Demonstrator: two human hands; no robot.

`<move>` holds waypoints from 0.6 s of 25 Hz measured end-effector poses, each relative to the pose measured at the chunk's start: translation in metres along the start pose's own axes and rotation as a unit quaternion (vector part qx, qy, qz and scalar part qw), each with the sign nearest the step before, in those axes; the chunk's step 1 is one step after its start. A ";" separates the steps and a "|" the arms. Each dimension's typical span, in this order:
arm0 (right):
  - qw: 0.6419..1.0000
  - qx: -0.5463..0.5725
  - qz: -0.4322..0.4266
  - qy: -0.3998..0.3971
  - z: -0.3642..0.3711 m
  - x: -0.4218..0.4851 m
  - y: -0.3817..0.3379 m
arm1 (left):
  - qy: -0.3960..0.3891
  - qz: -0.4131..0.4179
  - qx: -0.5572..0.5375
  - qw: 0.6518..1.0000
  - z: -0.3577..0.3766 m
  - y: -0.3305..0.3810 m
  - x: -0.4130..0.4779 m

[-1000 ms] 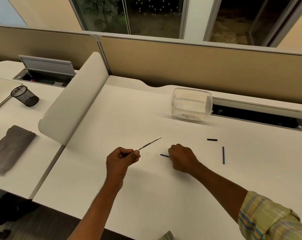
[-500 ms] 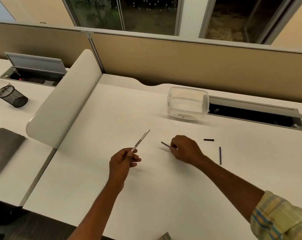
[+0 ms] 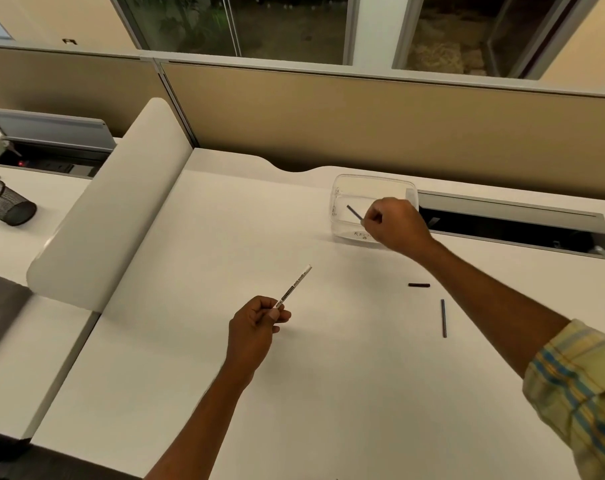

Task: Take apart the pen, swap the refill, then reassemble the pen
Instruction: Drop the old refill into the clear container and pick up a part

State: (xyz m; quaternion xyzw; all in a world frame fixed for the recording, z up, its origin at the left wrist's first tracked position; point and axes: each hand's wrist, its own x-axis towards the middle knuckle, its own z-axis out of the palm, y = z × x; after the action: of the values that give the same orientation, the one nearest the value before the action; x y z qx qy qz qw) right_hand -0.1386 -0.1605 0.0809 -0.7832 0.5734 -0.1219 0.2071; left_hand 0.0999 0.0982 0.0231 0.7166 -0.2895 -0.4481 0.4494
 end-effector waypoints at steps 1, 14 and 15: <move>1.000 -0.001 0.012 -0.003 -0.001 0.012 0.002 | -0.002 -0.003 0.003 1.000 0.002 -0.001 0.003; 0.978 -0.163 0.060 -0.116 0.037 0.114 0.040 | -0.006 -0.038 0.026 0.999 0.014 -0.010 0.031; 0.974 -0.182 0.053 -0.121 0.039 0.115 0.042 | -0.006 -0.041 0.029 0.999 0.015 -0.011 0.032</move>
State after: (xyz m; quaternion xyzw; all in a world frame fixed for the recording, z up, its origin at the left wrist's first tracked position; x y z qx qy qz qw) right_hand -0.1217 -0.2736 0.0215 -0.7855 0.5971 0.0912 0.1345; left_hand 0.1002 0.0707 -0.0016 0.7377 -0.2754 -0.4618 0.4083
